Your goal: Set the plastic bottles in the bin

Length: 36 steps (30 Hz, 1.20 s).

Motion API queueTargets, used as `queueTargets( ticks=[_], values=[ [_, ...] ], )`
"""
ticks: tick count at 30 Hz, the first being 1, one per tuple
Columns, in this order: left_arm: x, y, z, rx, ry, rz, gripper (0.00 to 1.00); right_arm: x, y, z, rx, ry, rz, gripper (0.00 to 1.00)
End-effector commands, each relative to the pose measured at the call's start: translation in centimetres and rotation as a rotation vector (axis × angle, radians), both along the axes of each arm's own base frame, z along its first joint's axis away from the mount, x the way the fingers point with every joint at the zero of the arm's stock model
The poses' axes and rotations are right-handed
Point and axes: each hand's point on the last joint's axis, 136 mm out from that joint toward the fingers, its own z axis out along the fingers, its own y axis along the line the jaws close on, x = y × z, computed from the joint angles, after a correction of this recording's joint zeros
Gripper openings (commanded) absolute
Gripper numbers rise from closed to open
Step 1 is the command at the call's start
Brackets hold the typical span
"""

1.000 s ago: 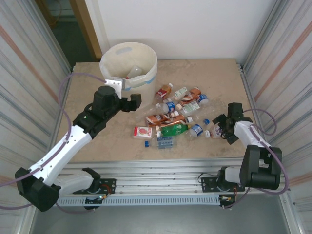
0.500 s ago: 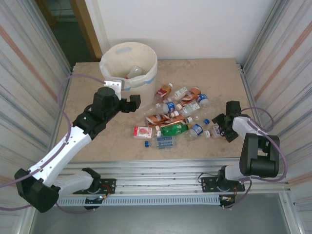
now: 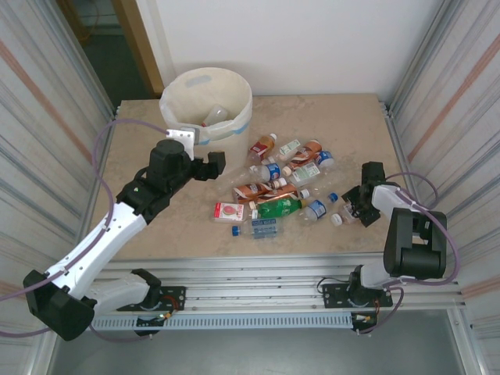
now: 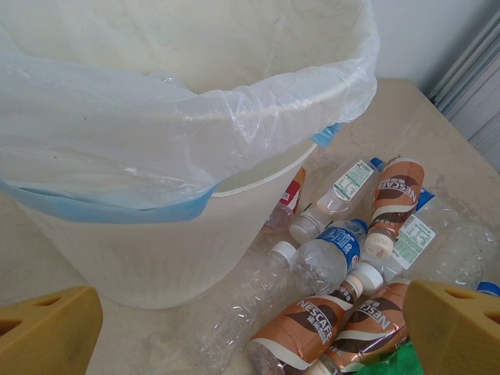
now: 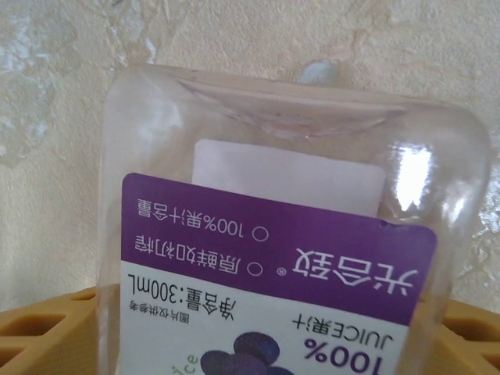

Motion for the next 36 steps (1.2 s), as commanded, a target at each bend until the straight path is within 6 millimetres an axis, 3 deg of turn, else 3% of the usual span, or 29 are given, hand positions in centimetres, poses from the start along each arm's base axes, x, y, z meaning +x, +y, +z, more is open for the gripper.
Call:
queueTargets(
  ticks=[1,9,21,28,36],
  values=[
    [0.1,0.3,0.7,-0.018,-0.023,0.025,0.99,1.2,-0.1,0.8,0.004,-0.037,-0.017,0.74],
    [0.1,0.2,0.8,-0.023,-0.024,0.019,0.99,1.4,-0.6,3.8,-0.021,-0.105,-0.018,0.66],
    [-0.6,0.3,1.5,-0.069,-0.023,0.023,0.99,2.2,0.4,11.2,-0.031,-0.327,0.082,0.62],
    [-1.5,0.0,1.9,-0.127,-0.028,-0.009,0.99,3.6,3.0,16.7,-0.030,-0.479,0.198,0.61],
    [-2.2,-1.5,2.3,-0.200,-0.023,-0.090,0.99,5.3,7.1,21.2,0.017,-0.612,0.318,0.61]
  ],
)
